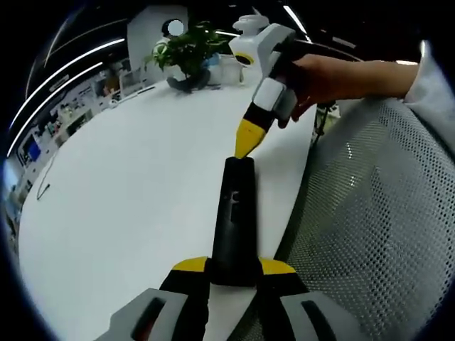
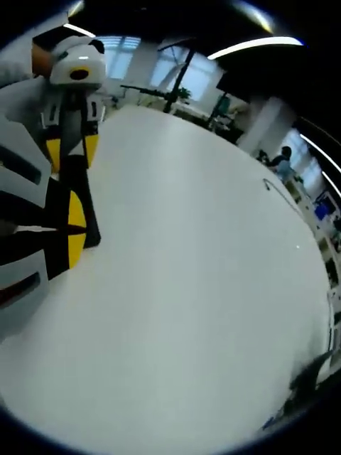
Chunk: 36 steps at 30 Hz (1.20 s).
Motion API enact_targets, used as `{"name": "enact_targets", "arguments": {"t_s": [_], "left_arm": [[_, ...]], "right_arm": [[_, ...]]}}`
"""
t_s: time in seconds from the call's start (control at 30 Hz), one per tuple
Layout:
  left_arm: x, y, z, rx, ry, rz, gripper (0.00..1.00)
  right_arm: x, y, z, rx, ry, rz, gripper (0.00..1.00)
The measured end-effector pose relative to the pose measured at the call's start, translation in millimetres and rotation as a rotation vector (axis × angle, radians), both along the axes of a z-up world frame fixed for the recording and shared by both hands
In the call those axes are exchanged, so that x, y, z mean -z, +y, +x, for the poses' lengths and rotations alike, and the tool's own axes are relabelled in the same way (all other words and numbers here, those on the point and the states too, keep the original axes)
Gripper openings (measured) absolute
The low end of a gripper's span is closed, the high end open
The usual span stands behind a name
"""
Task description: Press the specified remote control buttons in sequence, fully releasing each button before pressing the next.
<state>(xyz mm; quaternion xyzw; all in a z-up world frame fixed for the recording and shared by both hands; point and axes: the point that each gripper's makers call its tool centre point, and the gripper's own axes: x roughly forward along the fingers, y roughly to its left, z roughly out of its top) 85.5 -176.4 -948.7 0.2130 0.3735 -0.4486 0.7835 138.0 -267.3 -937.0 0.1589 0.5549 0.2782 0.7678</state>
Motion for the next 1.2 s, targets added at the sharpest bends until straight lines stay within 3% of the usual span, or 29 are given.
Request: {"name": "enact_targets", "arguments": {"t_s": [0.2,0.4,1.2], "left_arm": [[0.1,-0.1,0.3,0.0,-0.001,-0.001,0.24],[0.4,-0.1,0.2,0.002,-0.001,-0.002,0.24],[0.5,-1.1,-0.2,0.015,-0.006,-0.009,0.24]], "right_arm": [[1.6,-1.1,2.5,0.006,-0.006,-0.013,0.0],[2.1,-2.8,3.4,0.044,0.042,0.045,0.0],[-2.1,1.3,-0.4,0.023,0.038,0.048,0.0]]}}
